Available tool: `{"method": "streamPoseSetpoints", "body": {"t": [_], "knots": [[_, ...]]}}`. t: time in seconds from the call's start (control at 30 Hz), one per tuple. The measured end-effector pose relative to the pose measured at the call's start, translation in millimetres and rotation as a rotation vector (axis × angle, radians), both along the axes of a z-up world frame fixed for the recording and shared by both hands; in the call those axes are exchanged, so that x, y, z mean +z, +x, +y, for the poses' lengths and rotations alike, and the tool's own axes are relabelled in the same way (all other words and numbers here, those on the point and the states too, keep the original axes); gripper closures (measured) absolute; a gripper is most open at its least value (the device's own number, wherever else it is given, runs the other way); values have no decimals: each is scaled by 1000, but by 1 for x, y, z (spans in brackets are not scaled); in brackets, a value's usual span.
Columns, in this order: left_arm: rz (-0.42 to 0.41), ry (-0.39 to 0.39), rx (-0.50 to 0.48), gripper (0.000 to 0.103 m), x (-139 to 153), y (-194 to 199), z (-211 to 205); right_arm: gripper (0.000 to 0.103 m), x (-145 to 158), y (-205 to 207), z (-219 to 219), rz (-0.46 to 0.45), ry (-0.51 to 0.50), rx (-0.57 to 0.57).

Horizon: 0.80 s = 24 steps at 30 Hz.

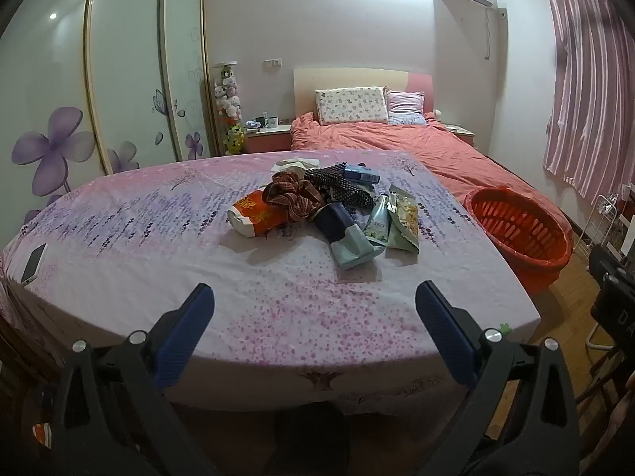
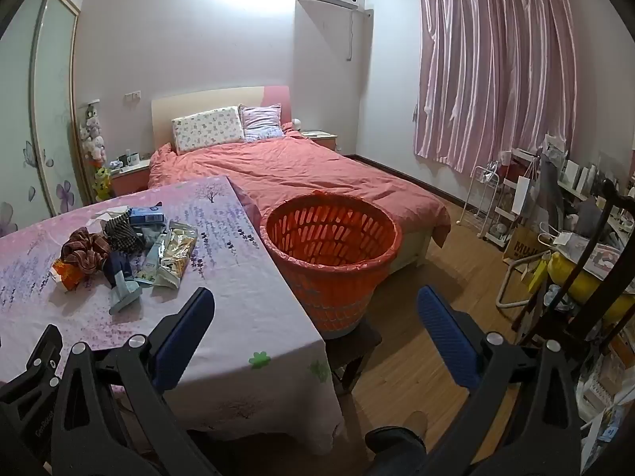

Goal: Collect trash

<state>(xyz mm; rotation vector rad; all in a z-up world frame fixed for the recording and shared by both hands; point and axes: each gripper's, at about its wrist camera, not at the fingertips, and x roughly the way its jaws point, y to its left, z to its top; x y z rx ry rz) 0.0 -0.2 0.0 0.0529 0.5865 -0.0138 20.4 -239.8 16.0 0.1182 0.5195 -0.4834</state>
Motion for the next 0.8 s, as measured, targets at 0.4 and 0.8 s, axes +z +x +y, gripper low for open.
{"method": "streamPoseSetpoints", "body": {"t": [0.4, 0.8], "knots": [[0, -4, 0, 4, 0, 0, 0, 2, 0, 1, 2, -1, -10, -1], [0, -5, 0, 4, 0, 0, 0, 2, 0, 1, 2, 0, -11, 0]]}}
